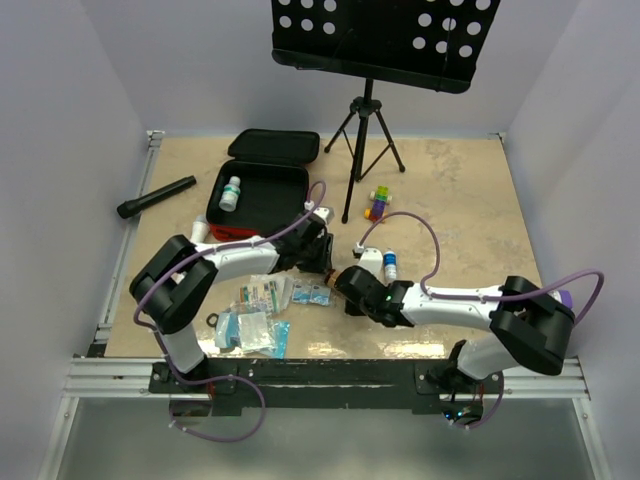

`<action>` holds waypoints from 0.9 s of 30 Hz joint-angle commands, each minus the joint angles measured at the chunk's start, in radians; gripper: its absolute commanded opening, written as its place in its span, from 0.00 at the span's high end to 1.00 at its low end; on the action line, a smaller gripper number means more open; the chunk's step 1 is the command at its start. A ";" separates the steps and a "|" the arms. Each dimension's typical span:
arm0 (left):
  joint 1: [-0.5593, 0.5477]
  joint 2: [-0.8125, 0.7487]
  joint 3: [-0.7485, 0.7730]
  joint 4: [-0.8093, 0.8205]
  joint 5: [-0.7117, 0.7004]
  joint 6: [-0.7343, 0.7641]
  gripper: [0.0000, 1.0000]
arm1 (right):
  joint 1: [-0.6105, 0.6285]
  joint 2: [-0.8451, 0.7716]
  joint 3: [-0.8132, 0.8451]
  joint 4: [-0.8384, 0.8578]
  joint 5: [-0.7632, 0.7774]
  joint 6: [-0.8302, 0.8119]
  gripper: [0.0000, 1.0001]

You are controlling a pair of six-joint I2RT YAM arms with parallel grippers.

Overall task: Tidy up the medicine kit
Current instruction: Adjust the pill bottle at the center of the board.

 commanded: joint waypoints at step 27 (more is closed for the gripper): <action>-0.054 -0.254 0.021 -0.010 -0.161 0.293 0.16 | -0.158 -0.328 0.066 -0.084 -0.040 -0.171 0.40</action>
